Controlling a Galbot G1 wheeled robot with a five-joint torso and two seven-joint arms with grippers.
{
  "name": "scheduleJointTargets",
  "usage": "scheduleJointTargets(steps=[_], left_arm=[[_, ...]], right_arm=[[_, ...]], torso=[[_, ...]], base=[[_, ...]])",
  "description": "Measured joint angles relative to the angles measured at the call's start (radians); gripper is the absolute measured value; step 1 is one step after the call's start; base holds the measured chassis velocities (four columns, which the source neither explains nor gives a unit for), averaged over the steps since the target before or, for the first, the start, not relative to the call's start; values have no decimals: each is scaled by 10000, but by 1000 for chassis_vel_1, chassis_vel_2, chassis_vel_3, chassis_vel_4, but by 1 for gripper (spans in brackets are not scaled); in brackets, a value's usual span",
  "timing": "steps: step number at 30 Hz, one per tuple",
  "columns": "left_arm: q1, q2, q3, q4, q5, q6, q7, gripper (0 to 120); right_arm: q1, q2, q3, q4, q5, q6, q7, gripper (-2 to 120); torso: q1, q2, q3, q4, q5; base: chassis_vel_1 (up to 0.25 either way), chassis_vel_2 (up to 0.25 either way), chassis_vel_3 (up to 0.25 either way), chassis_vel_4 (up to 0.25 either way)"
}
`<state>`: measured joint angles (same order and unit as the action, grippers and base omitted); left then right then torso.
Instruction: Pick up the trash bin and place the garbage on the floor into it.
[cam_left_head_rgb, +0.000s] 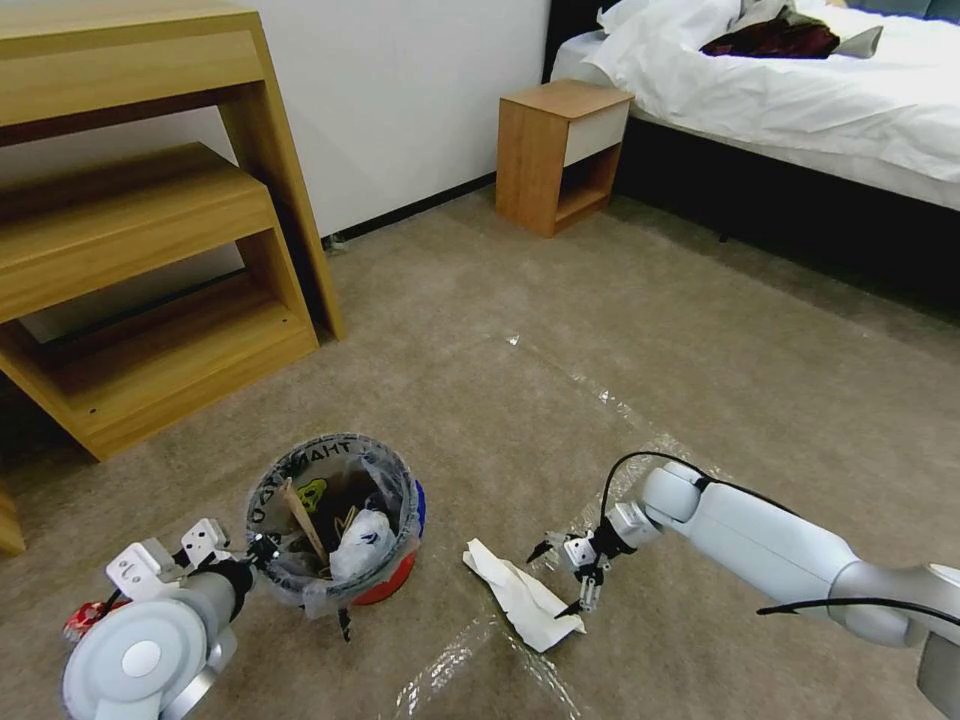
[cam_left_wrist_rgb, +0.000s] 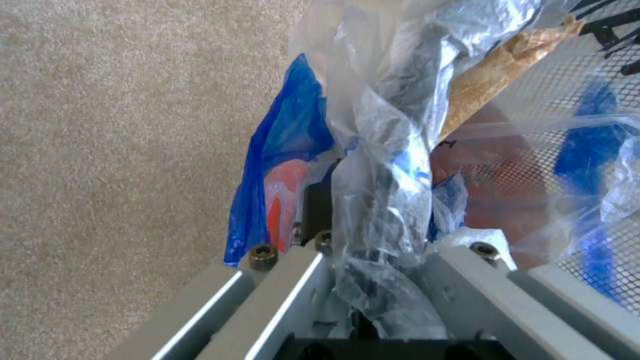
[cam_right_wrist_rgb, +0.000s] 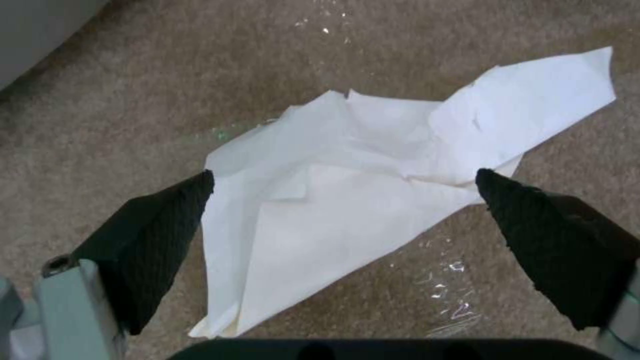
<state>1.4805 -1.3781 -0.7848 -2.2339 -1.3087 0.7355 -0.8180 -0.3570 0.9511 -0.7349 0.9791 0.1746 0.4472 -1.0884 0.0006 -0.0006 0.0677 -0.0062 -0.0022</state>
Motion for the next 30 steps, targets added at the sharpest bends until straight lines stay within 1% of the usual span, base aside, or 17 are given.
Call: scheduleJointTargets(steps=[14,24,30], left_arm=[[-83,7,0,119,8,0,24,0],[-128,-16,69,232,12,0,30,0],[-151,-6,82,261,15,0,37,0]], right_arm=[[-356,121,77,-120,-272,66,101,100],[-557,393,241,-633,-603,260,192,100],[-637,499,248,-718,-630,272,217,100]], torso=[[0,0,0,0,0],[-1,0,0,0,0],[0,0,0,-1,0]], base=[[0,0,0,0],[0,0,0,0],[0,0,0,0]])
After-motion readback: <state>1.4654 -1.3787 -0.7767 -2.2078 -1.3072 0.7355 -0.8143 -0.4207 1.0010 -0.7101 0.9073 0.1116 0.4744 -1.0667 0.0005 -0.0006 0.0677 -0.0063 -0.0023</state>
